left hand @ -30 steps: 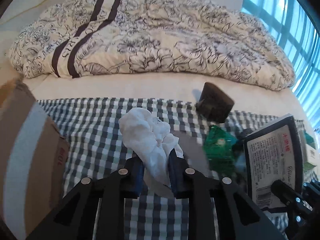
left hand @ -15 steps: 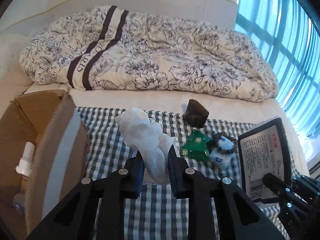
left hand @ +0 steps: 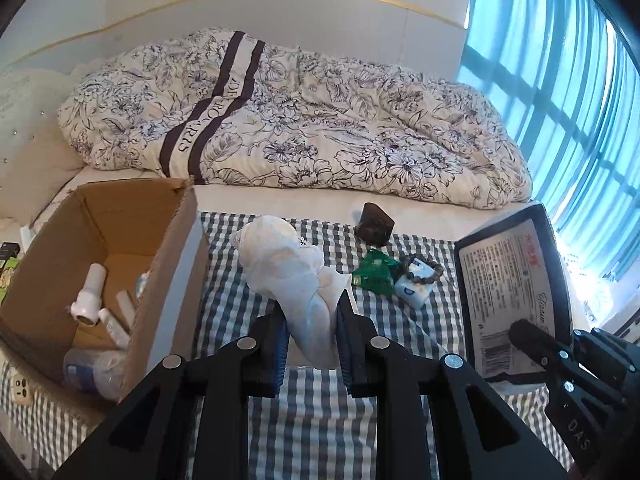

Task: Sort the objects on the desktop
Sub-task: 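Lift the tissue and tissue packet and carry both over the cardboard box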

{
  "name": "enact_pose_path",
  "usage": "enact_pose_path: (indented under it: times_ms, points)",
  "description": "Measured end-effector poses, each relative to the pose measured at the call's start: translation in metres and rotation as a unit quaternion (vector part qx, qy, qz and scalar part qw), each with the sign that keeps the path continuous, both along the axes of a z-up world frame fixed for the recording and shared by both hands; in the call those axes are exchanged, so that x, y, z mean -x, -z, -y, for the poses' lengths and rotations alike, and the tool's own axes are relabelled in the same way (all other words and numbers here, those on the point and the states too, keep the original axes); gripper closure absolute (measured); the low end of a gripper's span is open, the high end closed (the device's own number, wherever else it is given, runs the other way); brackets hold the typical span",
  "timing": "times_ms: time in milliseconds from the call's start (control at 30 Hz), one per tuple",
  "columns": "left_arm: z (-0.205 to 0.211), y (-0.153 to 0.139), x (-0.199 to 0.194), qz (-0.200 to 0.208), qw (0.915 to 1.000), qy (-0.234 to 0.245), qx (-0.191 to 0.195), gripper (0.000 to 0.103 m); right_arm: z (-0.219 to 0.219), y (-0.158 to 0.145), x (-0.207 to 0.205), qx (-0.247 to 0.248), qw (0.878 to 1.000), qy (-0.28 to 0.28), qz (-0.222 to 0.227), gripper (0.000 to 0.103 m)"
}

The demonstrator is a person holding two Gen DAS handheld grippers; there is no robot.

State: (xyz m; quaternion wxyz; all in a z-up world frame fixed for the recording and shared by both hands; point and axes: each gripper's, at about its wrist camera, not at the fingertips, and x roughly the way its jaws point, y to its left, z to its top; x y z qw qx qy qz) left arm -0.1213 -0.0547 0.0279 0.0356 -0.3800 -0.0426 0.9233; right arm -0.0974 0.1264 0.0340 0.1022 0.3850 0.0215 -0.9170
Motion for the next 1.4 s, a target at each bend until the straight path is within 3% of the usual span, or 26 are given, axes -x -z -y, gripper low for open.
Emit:
enact_pose_path:
  times_ms: [400, 867, 1400]
  points:
    - [0.029, -0.023, -0.038, -0.011, 0.9999, -0.009, 0.007, 0.081, 0.037, -0.022, -0.028, -0.002, 0.999, -0.029, -0.018, 0.092]
    - [0.108, -0.046, -0.054, -0.023, 0.9970, -0.073, -0.004, 0.081, 0.101, -0.037, -0.031, -0.004, 0.996, -0.082, -0.029, 0.092]
    - [0.196, -0.028, -0.046, -0.004, 0.9877, -0.156, -0.012, 0.081, 0.197, -0.024, -0.011, -0.005, 0.986, -0.168, -0.013, 0.092]
